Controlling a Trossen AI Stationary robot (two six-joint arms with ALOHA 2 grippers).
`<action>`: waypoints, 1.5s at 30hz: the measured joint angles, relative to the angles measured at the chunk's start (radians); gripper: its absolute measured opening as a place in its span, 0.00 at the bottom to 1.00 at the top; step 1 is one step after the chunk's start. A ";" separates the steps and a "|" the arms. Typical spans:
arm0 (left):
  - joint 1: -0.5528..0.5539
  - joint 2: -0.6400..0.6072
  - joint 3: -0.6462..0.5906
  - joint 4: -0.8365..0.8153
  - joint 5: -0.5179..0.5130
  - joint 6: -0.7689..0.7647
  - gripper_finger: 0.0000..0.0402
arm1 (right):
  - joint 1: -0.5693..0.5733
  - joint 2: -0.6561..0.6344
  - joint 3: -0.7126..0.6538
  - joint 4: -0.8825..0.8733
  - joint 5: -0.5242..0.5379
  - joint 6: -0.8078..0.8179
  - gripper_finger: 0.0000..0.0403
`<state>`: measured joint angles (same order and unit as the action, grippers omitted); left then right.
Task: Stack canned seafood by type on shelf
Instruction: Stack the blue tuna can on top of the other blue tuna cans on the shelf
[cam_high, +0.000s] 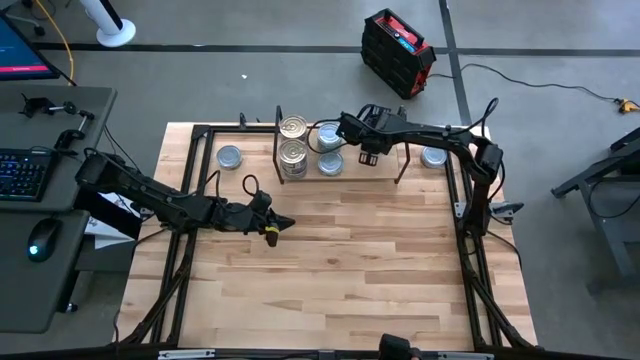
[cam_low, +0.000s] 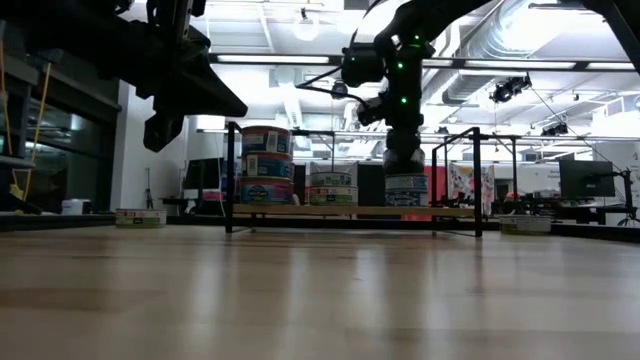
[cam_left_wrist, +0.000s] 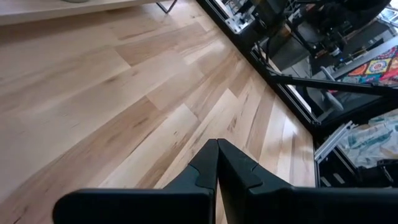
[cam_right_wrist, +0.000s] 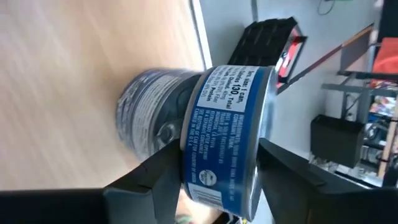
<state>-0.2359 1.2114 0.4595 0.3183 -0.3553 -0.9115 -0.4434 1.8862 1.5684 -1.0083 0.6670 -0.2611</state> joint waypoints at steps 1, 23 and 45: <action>0.000 0.000 0.000 0.000 0.000 0.000 0.00 | 0.000 0.000 0.000 -0.011 -0.007 0.005 0.46; 0.000 0.000 0.000 -0.001 0.044 0.017 0.00 | 0.001 0.000 0.001 -0.070 -0.038 -0.006 0.70; 0.000 0.000 0.000 -0.006 0.043 0.015 0.00 | -0.063 -0.001 0.342 -0.222 -0.565 0.153 0.64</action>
<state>-0.2359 1.2114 0.4595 0.3127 -0.3119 -0.8967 -0.5064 1.8851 1.9102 -1.2301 0.1022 -0.1082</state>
